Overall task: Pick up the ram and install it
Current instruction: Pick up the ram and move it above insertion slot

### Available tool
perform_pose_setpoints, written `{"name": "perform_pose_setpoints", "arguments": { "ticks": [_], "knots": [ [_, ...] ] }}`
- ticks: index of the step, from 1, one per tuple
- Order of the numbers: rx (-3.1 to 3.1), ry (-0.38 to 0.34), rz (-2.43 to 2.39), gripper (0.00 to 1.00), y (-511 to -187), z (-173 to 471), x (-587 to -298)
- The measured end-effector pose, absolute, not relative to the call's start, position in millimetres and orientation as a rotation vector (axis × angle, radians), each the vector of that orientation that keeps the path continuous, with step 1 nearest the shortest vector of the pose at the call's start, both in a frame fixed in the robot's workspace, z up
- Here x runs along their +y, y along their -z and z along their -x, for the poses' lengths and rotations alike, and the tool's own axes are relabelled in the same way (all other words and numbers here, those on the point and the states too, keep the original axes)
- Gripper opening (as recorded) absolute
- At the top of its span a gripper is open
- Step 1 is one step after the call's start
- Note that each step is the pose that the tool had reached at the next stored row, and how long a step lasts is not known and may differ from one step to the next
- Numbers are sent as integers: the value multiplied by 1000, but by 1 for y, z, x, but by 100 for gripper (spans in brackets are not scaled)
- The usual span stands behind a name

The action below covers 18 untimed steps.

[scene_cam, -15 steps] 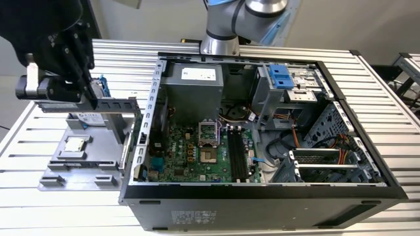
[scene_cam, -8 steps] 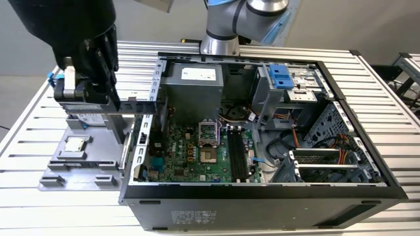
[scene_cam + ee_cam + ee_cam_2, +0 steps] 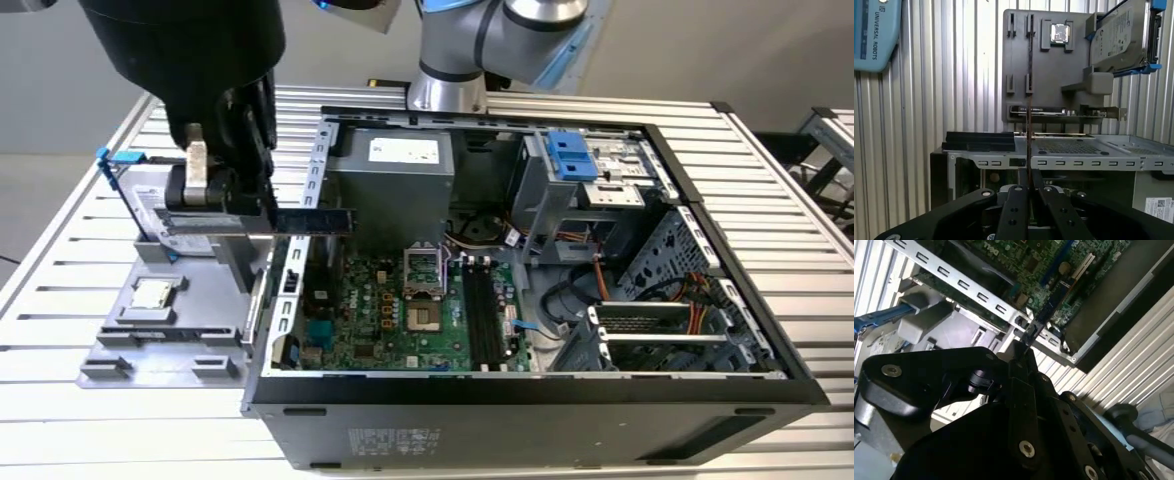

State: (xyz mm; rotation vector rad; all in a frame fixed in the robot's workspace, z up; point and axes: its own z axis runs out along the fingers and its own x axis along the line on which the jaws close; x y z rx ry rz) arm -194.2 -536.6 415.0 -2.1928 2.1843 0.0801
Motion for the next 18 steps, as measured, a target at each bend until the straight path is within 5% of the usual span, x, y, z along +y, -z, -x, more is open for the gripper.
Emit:
{"name": "perform_pose_setpoints", "arguments": {
  "ticks": [18],
  "knots": [
    [2184, -80, 2193, 0, -405, 133, -536]
  ]
}}
